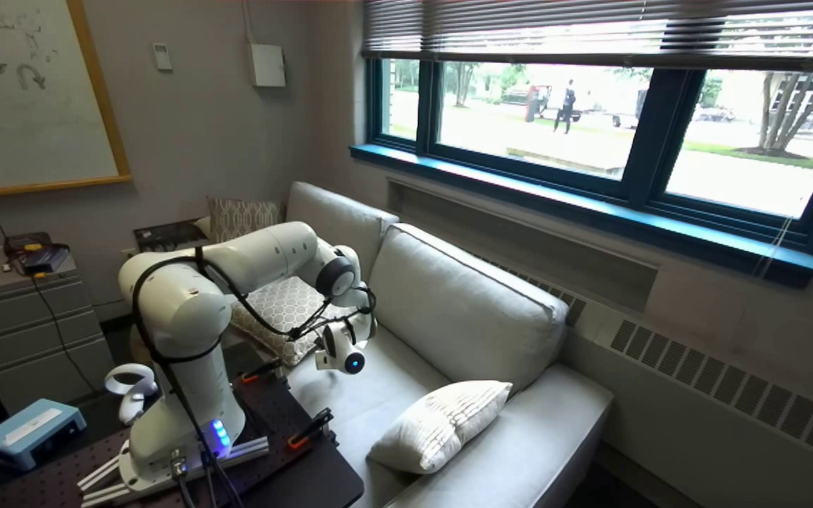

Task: Place the small pillow against the right armrest, move the pillow in the middle of the couch to the right side of the couch

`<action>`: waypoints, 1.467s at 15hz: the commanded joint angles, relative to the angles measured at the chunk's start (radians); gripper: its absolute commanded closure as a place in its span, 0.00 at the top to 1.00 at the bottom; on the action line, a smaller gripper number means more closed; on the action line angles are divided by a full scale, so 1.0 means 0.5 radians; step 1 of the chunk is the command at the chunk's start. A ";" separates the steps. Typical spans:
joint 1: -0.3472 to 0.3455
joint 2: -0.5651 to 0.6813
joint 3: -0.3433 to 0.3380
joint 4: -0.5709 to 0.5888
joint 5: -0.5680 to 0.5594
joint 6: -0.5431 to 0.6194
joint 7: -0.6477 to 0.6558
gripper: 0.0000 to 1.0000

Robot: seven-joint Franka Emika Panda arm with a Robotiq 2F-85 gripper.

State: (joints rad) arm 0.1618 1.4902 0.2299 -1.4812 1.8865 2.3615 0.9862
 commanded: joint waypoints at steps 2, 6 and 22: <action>0.257 0.016 0.019 -0.133 0.277 -0.033 -0.552 1.00; 0.612 0.014 0.087 -0.063 0.344 0.071 -0.629 1.00; 0.881 -0.013 -0.196 0.103 0.655 -0.336 -0.791 0.73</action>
State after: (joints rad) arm 0.6146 1.4837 0.1384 -1.4459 2.1585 2.2636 0.6604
